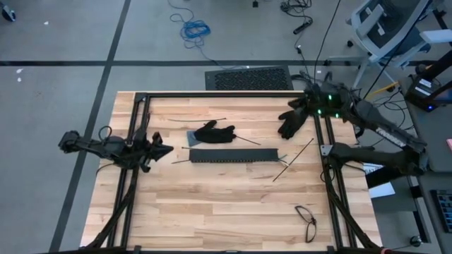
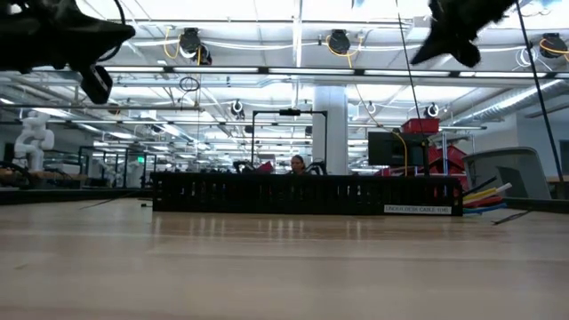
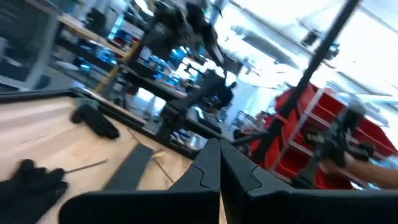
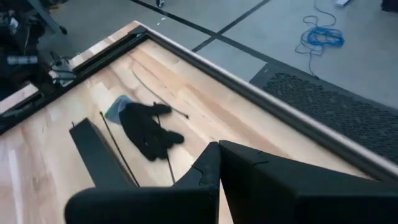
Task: Ziptie cables
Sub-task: Return to Home Position
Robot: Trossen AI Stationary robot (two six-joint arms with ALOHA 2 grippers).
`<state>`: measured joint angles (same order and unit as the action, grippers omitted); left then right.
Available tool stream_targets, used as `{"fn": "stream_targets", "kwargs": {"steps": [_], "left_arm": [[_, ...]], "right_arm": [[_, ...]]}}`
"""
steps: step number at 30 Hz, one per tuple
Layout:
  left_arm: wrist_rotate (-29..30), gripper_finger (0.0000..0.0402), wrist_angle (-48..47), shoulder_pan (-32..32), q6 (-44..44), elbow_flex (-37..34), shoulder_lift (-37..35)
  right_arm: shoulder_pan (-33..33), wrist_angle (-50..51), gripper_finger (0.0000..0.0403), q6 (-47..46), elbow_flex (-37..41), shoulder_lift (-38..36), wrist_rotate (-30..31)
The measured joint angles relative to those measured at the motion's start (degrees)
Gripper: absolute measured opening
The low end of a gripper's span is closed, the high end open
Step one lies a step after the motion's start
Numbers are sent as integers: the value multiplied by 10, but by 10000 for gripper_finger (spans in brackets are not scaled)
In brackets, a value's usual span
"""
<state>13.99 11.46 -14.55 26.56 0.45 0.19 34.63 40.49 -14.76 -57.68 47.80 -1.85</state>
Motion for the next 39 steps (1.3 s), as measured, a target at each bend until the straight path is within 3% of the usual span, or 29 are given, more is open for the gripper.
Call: {"fn": "stream_targets", "kwargs": {"steps": [4, 9, 13, 17, 21, 27, 33, 37, 39], "left_arm": [[33, 0, 1, 14, 2, 0, 0], [62, 0, -1, 19, 31, 0, 0], [84, 0, -7, 19, 31, 0, 0], [84, 0, -23, 19, 31, 0, 0], [72, 0, -36, 19, 27, 0, 0], [49, 0, -85, 19, -5, 0, 1], [-19, 0, -78, 19, -17, 0, 1], [-43, 0, -54, 19, -39, 0, 1], [-54, 0, -24, 18, -57, 0, 1]], "right_arm": [[2, -79, 0, -42, 155, -112, -11], [1, -170, 0, -123, 304, -289, -123], [2, -118, 0, -131, 330, -388, -118], [2, -133, 0, -129, 368, -469, -55], [2, -249, 0, -146, 441, -473, -35], [1, -509, 0, -183, 571, -461, -42], [-29, -526, 0, -162, 570, -452, -54], [-110, -547, 0, -152, 569, -454, -48], [-166, -542, 0, -142, 569, -452, -11]]}}
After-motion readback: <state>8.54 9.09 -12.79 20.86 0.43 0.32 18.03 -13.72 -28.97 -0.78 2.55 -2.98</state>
